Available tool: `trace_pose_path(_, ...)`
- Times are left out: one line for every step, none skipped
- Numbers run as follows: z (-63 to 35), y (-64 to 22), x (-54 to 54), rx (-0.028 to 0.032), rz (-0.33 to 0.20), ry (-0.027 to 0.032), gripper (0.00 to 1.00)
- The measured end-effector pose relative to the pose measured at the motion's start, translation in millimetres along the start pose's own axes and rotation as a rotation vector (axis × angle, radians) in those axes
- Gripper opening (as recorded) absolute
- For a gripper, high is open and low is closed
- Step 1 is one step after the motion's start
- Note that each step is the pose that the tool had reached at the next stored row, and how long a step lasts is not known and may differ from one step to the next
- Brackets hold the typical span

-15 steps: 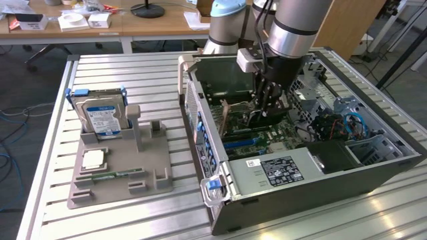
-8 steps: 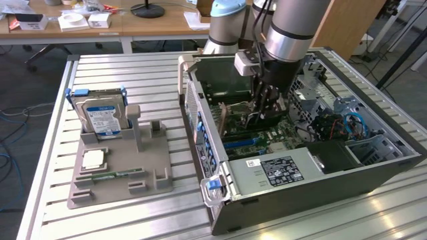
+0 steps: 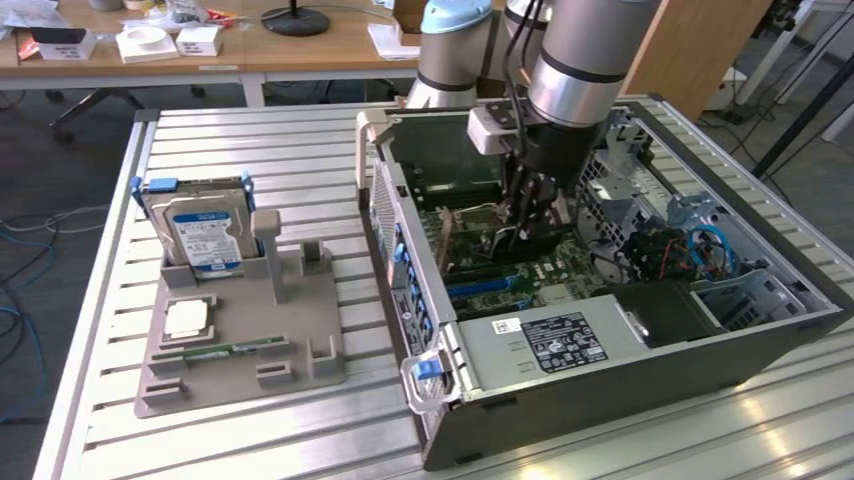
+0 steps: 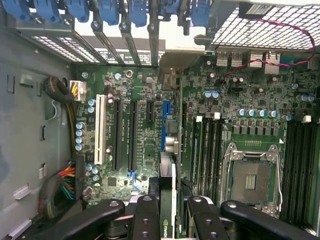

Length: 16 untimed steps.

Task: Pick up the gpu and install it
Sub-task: 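Insert the gpu into the slot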

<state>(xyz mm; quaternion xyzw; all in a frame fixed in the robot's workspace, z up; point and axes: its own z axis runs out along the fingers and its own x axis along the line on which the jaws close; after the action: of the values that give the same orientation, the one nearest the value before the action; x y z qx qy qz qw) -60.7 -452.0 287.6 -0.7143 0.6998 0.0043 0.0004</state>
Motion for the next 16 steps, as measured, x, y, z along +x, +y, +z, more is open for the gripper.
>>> trace_pose_path(1.4,0.1,0.0,-0.0001,0.0,0.0003,0.26)
trace_pose_path(3.1,0.1,0.1,-0.0003,0.0,0.0005,0.26)
trace_pose_path(4.9,0.1,0.1,-0.0002,0.0,0.0005,0.26)
trace_pose_path(6.5,0.1,0.1,-0.0003,0.0,0.0005,0.26)
trace_pose_path(8.0,0.1,0.1,-0.0002,0.0,0.0004,0.26)
trace_pose_path(9.1,0.2,0.1,-0.0002,0.0,0.0003,0.26)
trace_pose_path(9.3,0.2,0.1,-0.0003,0.0,0.0006,0.26)
trace_pose_path(9.3,0.2,0.1,-0.0003,0.0,0.0005,0.26)
trace_pose_path(9.3,0.2,0.1,-0.0003,0.0,0.0007,0.26)
trace_pose_path(9.4,0.5,0.1,-0.0003,0.0,0.0006,0.26)
trace_pose_path(9.4,2.1,0.1,0.0,0.0,0.0005,0.26)
trace_pose_path(9.5,4.3,0.0,0.0005,0.0,0.0004,0.26)
trace_pose_path(9.6,5.9,0.0,0.0007,0.0,0.0004,0.26)
trace_pose_path(9.6,7.0,-0.1,0.0008,0.0,0.0004,0.26)
trace_pose_path(9.6,7.1,-0.1,0.0008,0.0,0.0004,0.26)
trace_pose_path(9.6,7.1,-0.1,0.0008,0.0,0.0004,0.26)
